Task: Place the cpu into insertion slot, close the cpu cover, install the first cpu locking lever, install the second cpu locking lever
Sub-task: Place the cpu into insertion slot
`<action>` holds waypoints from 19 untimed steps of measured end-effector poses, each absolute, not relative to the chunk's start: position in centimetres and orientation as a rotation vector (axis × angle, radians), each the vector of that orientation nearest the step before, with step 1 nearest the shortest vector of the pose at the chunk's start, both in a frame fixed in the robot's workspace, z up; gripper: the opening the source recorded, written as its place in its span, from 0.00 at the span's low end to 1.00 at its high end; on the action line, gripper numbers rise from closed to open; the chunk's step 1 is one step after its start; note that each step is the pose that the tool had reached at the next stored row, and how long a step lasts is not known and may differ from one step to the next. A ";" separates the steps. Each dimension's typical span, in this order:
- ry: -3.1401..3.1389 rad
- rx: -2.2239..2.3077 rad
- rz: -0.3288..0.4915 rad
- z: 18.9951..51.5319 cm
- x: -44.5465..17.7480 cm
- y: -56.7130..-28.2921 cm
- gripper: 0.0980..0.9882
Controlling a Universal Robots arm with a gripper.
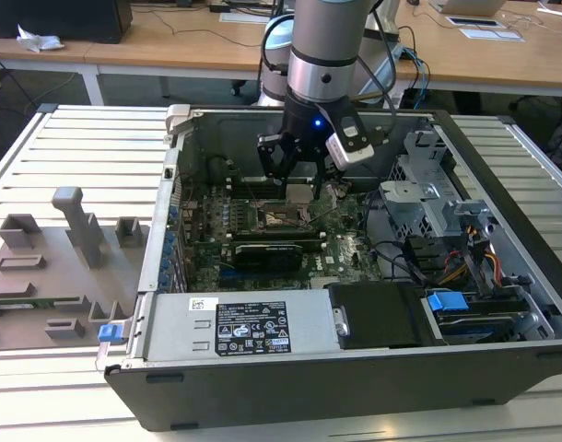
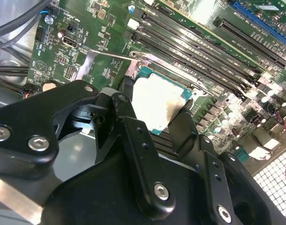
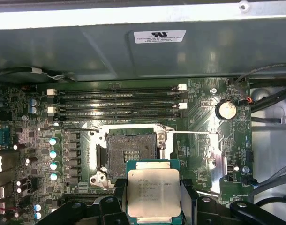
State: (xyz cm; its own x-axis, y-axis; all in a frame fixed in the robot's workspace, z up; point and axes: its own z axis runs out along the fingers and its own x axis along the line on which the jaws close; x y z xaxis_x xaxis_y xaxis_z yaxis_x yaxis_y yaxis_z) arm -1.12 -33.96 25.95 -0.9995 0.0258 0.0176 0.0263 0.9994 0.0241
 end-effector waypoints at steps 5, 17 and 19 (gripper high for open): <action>-3.124 -0.041 -0.037 25.9 -1.1 -34.0 0.50; -3.123 -0.108 -0.035 25.9 -1.1 -33.9 0.50; -3.122 -0.127 -0.035 25.9 -1.1 -34.0 0.50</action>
